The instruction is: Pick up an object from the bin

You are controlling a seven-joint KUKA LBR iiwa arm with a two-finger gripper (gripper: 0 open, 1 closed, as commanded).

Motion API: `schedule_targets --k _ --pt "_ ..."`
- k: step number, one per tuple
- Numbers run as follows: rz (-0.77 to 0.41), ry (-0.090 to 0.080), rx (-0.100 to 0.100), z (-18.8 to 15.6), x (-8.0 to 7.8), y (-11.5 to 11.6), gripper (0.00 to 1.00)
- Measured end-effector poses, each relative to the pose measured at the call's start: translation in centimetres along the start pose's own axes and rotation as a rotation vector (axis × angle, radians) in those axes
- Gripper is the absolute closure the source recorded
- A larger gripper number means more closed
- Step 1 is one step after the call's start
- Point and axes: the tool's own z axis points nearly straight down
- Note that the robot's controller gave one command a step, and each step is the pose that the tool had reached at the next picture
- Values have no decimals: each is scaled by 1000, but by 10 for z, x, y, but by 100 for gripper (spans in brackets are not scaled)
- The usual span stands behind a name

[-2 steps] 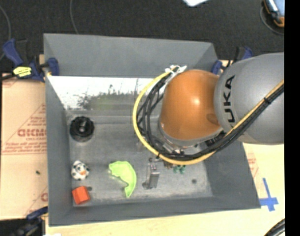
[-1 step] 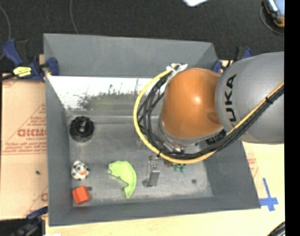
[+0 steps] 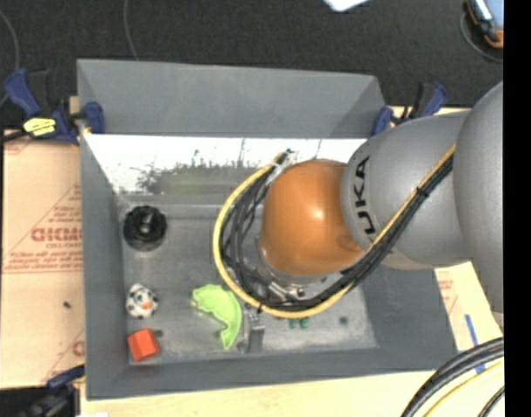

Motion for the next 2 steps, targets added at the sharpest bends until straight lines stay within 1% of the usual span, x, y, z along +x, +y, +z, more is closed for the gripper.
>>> schedule_targets --k 1,2 --pt "-34 6 -1 49 4 4 0" --pt "-53 -2 -2 72 -6 -5 100"
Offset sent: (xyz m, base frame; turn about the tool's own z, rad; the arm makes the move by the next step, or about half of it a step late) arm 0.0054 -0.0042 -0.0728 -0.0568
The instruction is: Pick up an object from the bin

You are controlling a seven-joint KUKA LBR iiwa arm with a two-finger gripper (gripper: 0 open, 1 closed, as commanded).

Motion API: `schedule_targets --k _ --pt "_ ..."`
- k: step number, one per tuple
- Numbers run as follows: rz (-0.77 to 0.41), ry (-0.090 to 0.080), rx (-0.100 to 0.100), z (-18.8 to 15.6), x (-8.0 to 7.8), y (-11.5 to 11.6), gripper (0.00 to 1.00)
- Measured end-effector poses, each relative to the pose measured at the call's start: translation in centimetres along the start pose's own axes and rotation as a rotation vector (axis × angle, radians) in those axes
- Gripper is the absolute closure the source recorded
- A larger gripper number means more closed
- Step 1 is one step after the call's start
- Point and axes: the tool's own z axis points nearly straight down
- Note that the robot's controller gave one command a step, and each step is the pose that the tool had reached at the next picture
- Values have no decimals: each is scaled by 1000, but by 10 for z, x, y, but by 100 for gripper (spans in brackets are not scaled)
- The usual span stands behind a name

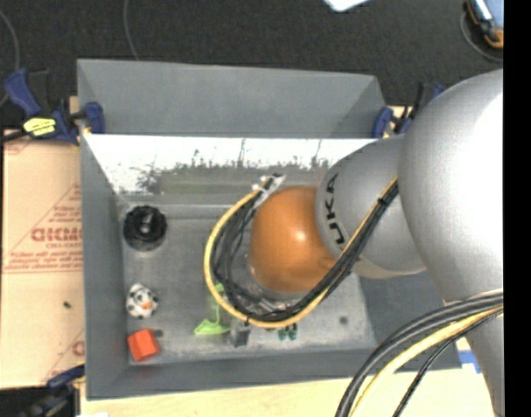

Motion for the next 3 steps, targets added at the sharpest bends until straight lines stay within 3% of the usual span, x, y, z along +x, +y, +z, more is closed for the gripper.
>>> schedule_targets --k 3 --pt "6 0 -1 0 0 0 100"
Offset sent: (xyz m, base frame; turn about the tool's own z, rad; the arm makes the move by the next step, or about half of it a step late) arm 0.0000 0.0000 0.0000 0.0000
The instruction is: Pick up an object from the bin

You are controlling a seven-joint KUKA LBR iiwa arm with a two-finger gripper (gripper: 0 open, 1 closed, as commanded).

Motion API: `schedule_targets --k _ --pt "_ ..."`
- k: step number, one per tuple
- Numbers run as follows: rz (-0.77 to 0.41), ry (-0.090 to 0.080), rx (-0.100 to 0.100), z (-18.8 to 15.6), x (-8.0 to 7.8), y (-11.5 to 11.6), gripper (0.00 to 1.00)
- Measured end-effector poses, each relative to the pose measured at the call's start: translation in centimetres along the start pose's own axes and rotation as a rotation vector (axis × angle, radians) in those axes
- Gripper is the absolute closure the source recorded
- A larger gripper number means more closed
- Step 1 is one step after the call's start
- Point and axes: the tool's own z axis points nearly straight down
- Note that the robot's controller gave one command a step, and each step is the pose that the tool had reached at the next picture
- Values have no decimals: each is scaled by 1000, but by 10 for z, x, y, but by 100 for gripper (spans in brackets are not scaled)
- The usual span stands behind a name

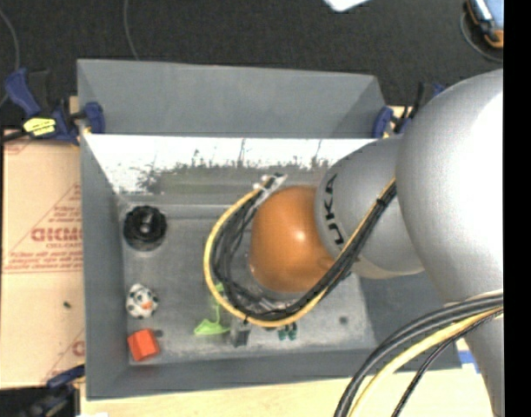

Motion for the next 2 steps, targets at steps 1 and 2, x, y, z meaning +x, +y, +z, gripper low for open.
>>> schedule_targets --k 1,2 --pt "1 0 0 0 0 0 100" --pt "-23 0 0 1 11 -16 100"
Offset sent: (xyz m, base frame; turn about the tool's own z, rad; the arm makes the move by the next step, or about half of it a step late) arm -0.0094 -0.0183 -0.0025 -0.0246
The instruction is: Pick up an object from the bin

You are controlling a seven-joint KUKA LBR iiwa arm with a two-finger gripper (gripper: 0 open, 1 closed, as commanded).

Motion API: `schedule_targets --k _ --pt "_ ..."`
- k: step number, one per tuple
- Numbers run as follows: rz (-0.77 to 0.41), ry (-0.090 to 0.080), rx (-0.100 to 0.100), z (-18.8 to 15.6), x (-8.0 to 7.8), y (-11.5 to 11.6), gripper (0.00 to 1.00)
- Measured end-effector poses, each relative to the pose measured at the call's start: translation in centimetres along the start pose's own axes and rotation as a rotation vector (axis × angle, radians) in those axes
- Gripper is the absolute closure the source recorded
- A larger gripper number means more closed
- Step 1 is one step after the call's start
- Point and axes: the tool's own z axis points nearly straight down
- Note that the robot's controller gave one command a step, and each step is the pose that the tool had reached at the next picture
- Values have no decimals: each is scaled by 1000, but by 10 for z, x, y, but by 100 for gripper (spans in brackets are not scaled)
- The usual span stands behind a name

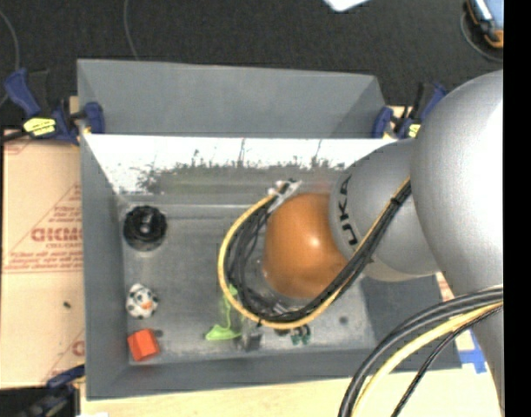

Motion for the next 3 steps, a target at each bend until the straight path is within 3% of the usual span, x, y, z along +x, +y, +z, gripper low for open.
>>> schedule_targets --k 3 --pt "-46 -3 -1 0 -3 -6 100"
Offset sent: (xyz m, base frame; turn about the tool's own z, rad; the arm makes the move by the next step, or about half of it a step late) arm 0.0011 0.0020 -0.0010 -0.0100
